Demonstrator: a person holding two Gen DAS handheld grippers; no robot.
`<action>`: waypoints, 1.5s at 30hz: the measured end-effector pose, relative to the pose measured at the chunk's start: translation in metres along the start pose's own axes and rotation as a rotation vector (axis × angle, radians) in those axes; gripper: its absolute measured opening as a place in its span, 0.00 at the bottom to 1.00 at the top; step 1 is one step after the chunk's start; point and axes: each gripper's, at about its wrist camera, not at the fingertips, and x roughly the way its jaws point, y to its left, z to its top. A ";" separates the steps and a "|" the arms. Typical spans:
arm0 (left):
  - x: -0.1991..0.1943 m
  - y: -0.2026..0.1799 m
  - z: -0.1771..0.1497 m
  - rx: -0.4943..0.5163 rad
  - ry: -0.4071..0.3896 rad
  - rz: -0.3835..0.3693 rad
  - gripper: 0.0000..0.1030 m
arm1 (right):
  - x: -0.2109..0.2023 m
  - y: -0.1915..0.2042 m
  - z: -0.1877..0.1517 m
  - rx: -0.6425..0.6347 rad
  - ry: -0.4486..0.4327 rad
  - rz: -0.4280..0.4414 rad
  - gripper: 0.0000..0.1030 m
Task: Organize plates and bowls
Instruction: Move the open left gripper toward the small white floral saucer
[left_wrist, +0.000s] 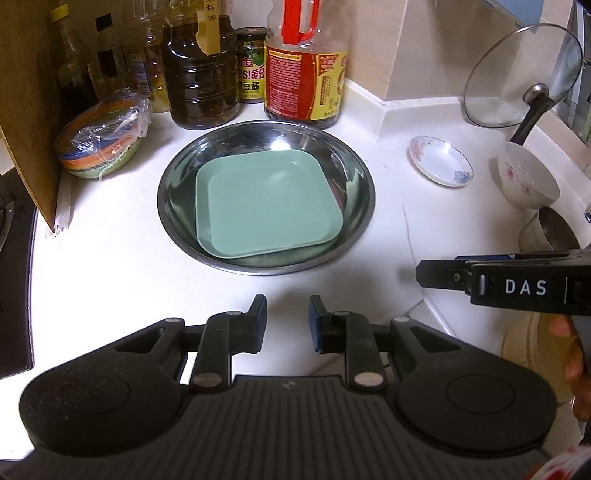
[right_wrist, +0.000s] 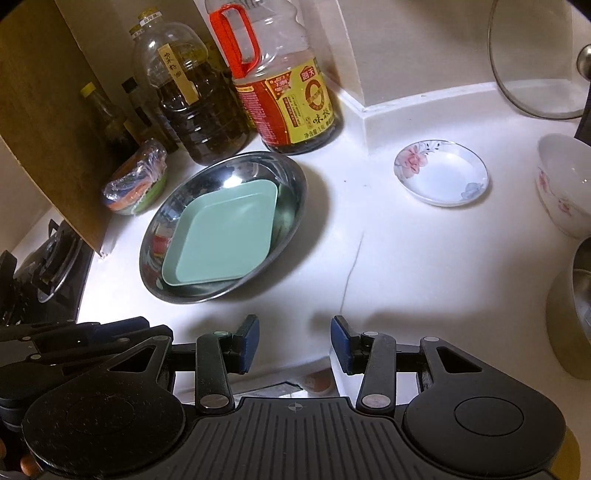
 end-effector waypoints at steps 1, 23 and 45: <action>0.000 -0.001 -0.001 0.003 0.000 -0.002 0.21 | -0.001 -0.001 -0.001 0.001 0.000 0.000 0.42; 0.007 -0.046 0.005 0.133 -0.005 -0.127 0.21 | -0.041 -0.035 -0.017 0.127 -0.068 -0.102 0.43; 0.033 -0.086 0.048 0.252 -0.073 -0.241 0.21 | -0.053 -0.075 0.004 0.247 -0.150 -0.238 0.43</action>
